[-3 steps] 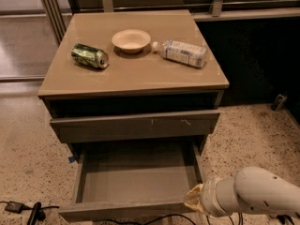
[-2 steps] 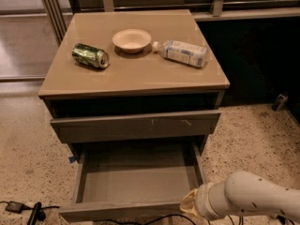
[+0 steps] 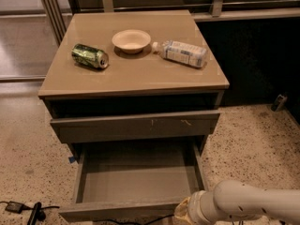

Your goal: Close middle drawer

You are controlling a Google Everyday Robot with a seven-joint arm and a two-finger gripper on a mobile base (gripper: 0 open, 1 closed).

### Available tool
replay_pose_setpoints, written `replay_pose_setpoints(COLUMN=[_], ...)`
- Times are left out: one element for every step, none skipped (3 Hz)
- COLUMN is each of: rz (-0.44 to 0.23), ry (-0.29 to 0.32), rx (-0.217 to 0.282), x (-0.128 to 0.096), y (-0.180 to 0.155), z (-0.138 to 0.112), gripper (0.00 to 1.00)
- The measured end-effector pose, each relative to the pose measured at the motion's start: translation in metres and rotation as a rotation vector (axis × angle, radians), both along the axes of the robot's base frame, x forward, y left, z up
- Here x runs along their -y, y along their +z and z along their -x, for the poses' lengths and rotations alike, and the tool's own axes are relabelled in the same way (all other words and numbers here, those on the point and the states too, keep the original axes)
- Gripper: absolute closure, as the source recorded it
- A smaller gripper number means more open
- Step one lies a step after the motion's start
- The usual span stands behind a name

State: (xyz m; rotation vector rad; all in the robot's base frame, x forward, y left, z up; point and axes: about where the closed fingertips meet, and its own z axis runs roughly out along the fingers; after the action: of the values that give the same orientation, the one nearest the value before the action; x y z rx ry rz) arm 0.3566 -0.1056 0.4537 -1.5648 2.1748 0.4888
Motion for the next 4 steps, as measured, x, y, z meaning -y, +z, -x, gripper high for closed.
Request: replay_pose_setpoints(rz=[-0.004, -0.005, -0.005, -0.005], ry=[-0.003, -0.004, -0.004, -0.004], rx=[-0.012, -0.011, -0.011, -0.011], x=[-0.0094, -0.0104, -0.0104, -0.0104], y=[-0.023, -0.025, -0.025, -0.025], z=[0.003, 0.0026, 0.0026, 0.0026], gripper=[1.0, 0.84, 0.61, 0.38])
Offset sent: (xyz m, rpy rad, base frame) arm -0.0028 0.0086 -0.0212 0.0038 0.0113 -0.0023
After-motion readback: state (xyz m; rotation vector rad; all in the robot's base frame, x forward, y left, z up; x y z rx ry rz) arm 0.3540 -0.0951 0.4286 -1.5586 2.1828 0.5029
